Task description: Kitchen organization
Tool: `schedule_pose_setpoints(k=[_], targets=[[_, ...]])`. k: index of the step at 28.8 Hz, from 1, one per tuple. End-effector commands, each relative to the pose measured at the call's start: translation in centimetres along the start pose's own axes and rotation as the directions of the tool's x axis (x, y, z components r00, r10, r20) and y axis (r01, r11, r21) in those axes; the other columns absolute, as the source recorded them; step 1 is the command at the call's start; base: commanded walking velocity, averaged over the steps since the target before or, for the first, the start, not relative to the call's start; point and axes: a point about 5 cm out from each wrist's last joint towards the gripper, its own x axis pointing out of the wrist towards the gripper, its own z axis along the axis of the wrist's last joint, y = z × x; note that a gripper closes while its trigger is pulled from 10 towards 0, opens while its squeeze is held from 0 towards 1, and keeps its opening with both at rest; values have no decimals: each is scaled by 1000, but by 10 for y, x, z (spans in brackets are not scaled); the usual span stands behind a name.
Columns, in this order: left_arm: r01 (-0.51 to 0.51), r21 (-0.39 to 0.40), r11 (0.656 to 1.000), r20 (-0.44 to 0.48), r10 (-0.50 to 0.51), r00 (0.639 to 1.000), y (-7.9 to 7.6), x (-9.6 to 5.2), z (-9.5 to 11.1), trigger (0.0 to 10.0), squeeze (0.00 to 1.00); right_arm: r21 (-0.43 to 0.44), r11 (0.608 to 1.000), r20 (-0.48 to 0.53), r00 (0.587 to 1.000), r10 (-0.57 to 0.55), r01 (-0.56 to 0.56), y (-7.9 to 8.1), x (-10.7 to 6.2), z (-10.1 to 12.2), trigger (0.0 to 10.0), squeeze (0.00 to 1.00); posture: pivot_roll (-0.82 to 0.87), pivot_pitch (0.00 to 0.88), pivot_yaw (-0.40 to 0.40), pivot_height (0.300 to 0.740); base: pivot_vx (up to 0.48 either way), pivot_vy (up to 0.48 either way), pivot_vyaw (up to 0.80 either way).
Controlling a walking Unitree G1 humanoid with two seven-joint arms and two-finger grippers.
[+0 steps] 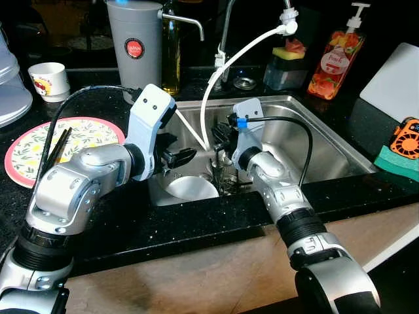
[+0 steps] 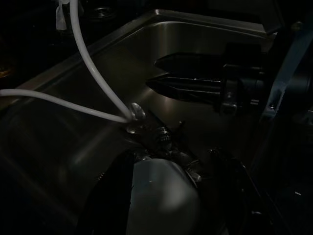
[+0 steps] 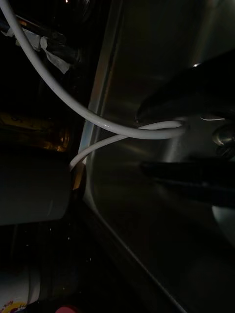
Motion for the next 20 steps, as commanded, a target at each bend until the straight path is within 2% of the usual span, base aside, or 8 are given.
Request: schedule_pose_setpoints(k=[1, 2, 3, 4, 8, 12, 14, 20], targets=[[-14, 18, 1000, -35, 15, 999, 0, -2, -5, 10000, 0, -5, 1000, 2, 1000, -13, 13, -3, 0, 1, 10000, 1000, -21, 85, -57, 740, 0, 0, 0], [-27, 27, 999, -32, 28, 999, 1, -3, -5, 10000, 0, -6, 1000, 4, 1000, -18, 18, -4, 1, 2, 10000, 435, -21, 85, -57, 740, 0, 0, 0], [-36, 32, 999, -30, 37, 999, 1, -3, -5, 10000, 0, -5, 1000, 5, 1000, -21, 21, -4, 1, 3, 10000, 435, -21, 85, -57, 740, 0, 0, 0], [-63, 18, 998, -14, 64, 998, 4, -4, -3, 10000, 0, 4, 1000, 11, 999, -30, 30, -6, 2, 5, 10000, 0, -22, 81, -59, 740, 0, 0, 0], [-277, -29, 960, 42, 278, 960, 26, -5, 9, 10000, 0, 14, 999, 47, 998, -51, 50, -12, 3, 15, 10000, 0, -23, 75, -58, 740, 0, 0, 0], [-640, -42, 767, -16, 640, 768, 71, -20, 6, 10000, 0, 40, 997, 77, 995, -65, 62, -15, 4, 25, 10000, 0, -29, 70, -54, 740, 0, 0, 0], [-729, -46, 683, -83, 725, 684, 87, -31, -3, 10000, 0, 52, 998, 83, 996, -43, 39, -13, 4, 30, 10000, 0, -29, 69, -54, 740, 0, 0, 0], [-761, 35, 648, -213, 749, 627, 92, -42, -20, 10000, 0, 97, 954, 55, 959, 280, -284, 21, 0, 40, 10000, 0, -27, 71, -54, 740, 0, 0, 0]])
